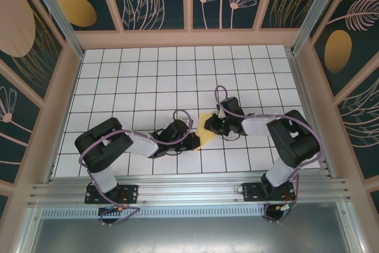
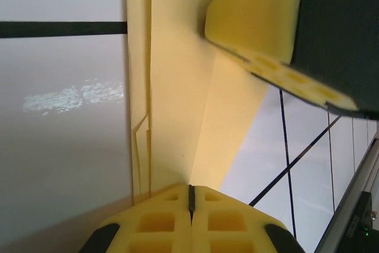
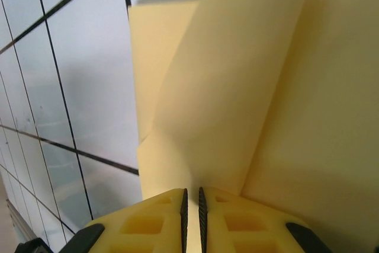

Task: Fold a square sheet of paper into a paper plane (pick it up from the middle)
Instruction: Fourth fold the wing at the center of the table.

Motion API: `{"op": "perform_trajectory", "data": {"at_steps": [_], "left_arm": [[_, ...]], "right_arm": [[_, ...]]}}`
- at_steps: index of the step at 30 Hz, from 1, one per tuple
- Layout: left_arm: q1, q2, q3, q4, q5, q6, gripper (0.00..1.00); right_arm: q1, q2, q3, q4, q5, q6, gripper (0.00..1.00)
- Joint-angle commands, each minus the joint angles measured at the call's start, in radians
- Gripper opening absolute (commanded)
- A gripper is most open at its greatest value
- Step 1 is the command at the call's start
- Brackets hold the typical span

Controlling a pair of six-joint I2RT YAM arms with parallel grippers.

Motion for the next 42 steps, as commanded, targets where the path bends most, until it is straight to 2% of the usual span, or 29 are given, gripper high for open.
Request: {"op": "perform_trajectory", "data": {"at_steps": [1,26,35,42], "left_arm": [[0.0,0.09,-0.03,-0.204,-0.043,0.035,0.0],[0.0,0.088,-0.063,-0.201,-0.044,0.039,0.0],[0.001,0.082,-0.063,-0.198,-0.046,0.033,0.0],[0.001,0.072,-0.057,-0.199,-0.047,0.034,0.0]], "right_arm": [[-0.045,0.029,0.04,-0.033,0.017,-0.043,0.17],[-0.196,0.16,0.195,-0.103,-0.019,-0.114,0.18],[-0.229,0.147,0.254,-0.166,-0.022,-0.15,0.18],[-0.222,0.024,0.203,-0.167,-0.027,-0.143,0.2]]}}
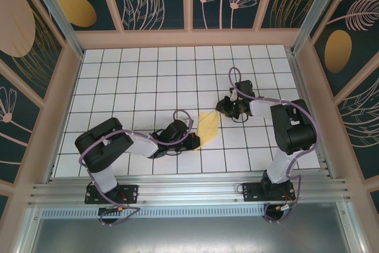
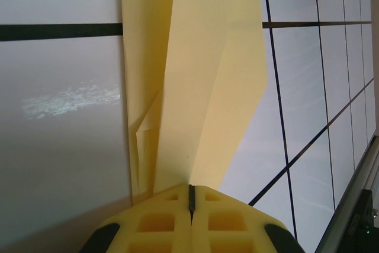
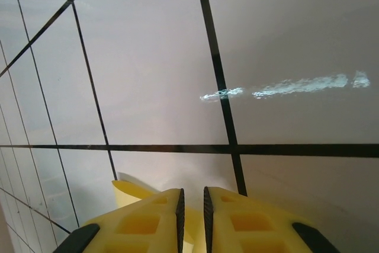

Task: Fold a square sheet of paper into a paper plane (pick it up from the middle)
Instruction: Fourth fold the wing at the center of the table.

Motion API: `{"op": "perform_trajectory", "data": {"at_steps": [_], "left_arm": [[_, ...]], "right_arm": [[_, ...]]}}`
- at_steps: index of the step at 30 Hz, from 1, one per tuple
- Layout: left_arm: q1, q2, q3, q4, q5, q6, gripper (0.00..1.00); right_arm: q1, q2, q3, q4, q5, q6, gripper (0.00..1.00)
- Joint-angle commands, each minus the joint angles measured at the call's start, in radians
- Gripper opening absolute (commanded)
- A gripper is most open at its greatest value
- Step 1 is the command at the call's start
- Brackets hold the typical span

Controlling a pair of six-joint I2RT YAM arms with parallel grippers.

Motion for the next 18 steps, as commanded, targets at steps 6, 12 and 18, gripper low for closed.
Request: {"op": "perform_trajectory", "data": {"at_steps": [6,12,18], "left_arm": [[0.001,0.073,-0.042,-0.217,-0.045,0.026,0.0],[0.0,0.067,-0.035,-0.214,-0.044,0.027,0.0],[0.001,0.056,-0.025,-0.213,-0.037,0.032,0.0]], "right_arm": [[0.061,-0.181,-0.094,0.005,0.015,0.009,0.22],[0.186,-0.183,-0.154,0.091,-0.032,0.065,0.21],[0.241,-0.118,-0.183,0.153,-0.016,0.099,0.19]]}}
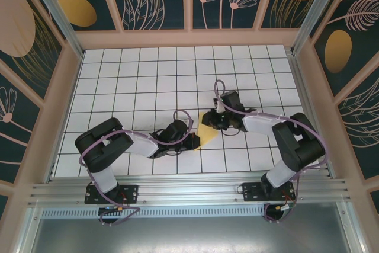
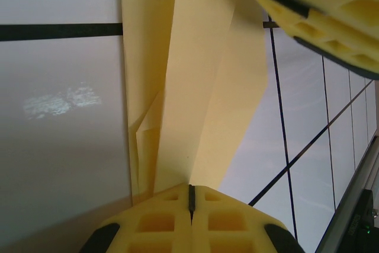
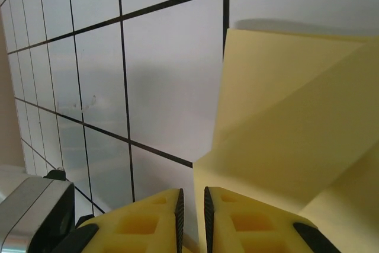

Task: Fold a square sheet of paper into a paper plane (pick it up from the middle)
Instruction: Fourth fold the wing at the center of the table.

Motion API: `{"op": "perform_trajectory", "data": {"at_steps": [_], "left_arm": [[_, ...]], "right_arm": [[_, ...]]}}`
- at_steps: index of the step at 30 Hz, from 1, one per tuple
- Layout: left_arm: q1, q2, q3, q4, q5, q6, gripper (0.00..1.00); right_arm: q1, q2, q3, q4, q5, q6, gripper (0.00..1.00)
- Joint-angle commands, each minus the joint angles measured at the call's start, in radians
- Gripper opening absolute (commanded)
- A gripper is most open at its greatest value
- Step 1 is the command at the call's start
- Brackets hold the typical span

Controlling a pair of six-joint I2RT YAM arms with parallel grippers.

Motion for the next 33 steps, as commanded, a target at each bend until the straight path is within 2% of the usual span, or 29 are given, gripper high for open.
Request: {"op": "perform_trajectory", "data": {"at_steps": [1,4,11,15,19,26,33], "left_arm": [[0.001,0.054,-0.027,-0.209,-0.038,0.035,0.0],[0.001,0.033,-0.027,-0.21,-0.036,0.037,0.0],[0.0,-0.046,-0.01,-0.255,-0.042,0.061,0.0],[0.001,-0.163,0.009,-0.28,-0.047,0.072,0.08],[0.001,-0.227,0.017,-0.26,-0.008,0.076,0.11],[0.001,-0.157,0.057,-0.26,0.06,0.088,0.09],[0.0,-0.078,0.066,-0.313,0.055,0.108,0.07]], "right_arm": [[-0.002,0.052,-0.032,0.069,0.003,0.036,0.19],[0.0,0.095,-0.052,0.109,0.0,0.046,0.18],[0.0,0.138,-0.06,0.074,0.061,0.047,0.16],[0.001,0.137,-0.068,0.078,0.061,0.05,0.15],[0.006,0.134,-0.065,0.079,0.062,0.055,0.15],[0.011,0.143,-0.059,0.082,0.063,0.061,0.15],[0.012,0.152,-0.06,0.077,0.072,0.054,0.15]]}}
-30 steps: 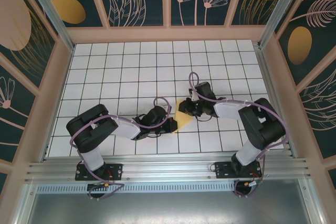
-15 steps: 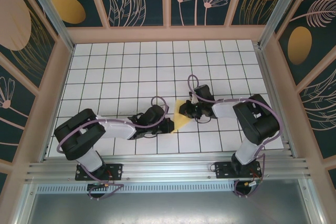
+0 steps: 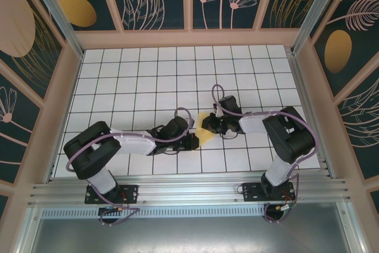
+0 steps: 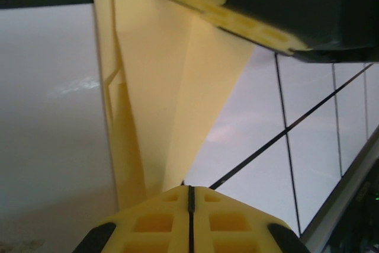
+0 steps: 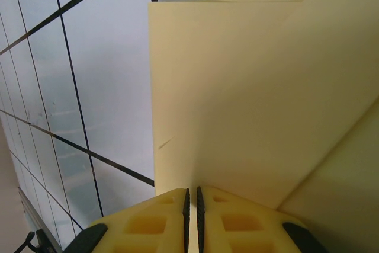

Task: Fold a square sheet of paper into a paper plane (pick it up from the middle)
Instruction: Fourth fold the wing at the center of the table.

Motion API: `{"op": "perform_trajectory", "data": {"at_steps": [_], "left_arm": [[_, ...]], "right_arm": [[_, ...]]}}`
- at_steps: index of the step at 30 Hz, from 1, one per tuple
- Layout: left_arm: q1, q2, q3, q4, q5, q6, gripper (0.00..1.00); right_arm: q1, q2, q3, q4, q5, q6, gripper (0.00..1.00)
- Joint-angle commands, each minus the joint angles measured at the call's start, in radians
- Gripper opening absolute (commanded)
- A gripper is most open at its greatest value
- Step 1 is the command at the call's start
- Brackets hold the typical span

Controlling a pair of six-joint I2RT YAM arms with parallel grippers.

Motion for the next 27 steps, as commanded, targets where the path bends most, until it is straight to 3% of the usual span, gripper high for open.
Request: {"op": "perform_trajectory", "data": {"at_steps": [1,20,27], "left_arm": [[0.001,0.033,0.002,-0.049,0.023,0.027,0.07],[0.001,-0.049,-0.161,-0.151,0.036,0.024,0.06],[0.001,-0.197,-0.171,-0.183,0.012,0.014,0.08]], "right_arm": [[0.01,0.053,-0.023,-0.026,0.068,-0.008,0.15],[0.007,0.075,0.007,-0.054,0.078,-0.025,0.15],[0.007,0.064,0.03,-0.071,0.059,-0.043,0.16]]}}
